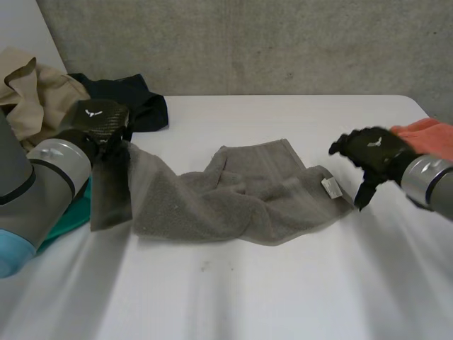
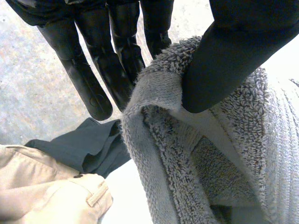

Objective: Fold the laundry.

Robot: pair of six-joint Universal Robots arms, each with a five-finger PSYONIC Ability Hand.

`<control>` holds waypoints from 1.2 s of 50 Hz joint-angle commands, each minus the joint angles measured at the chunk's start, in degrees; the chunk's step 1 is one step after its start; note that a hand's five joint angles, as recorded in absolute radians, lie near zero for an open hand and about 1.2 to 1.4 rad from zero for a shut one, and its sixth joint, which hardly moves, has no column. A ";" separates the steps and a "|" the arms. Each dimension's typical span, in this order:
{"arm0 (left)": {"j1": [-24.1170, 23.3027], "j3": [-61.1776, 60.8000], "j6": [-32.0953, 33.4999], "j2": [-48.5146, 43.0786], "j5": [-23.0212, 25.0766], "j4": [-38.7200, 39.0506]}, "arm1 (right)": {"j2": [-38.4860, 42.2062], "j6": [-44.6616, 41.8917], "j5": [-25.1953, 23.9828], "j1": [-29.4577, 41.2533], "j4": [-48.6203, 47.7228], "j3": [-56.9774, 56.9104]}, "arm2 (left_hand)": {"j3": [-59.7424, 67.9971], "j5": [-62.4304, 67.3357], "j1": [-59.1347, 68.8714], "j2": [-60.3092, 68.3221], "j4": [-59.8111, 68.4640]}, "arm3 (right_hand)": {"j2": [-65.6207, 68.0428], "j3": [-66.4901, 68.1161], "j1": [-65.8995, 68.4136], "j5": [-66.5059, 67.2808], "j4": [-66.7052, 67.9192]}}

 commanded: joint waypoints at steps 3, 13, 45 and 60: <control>0.14 1.31 -1.10 -0.57 -0.01 0.26 | 7.67 -0.01 -3.72 0.05 -10.01 3.93 | 11.66 14.91 14.19 11.30 11.32 | 12.94 13.18 14.83 13.26 13.16; 0.14 1.48 -1.10 -0.48 -0.01 0.26 | 12.42 -1.15 -7.68 1.36 -10.19 2.79 | 11.66 14.91 14.19 11.30 11.32 | 21.18 21.42 23.07 21.50 21.40; 0.05 1.31 -1.10 -0.48 -0.01 0.44 | 20.33 1.05 -5.57 6.90 -10.63 -7.58 | 11.66 14.91 14.19 11.30 11.32 | 53.98 54.23 55.87 54.30 54.20; 0.93 0.60 -1.10 -0.13 -0.01 0.35 | 22.97 3.24 -4.52 7.87 -10.71 -10.66 | 11.66 14.91 14.19 11.30 11.32 | 45.55 45.79 47.44 45.87 45.77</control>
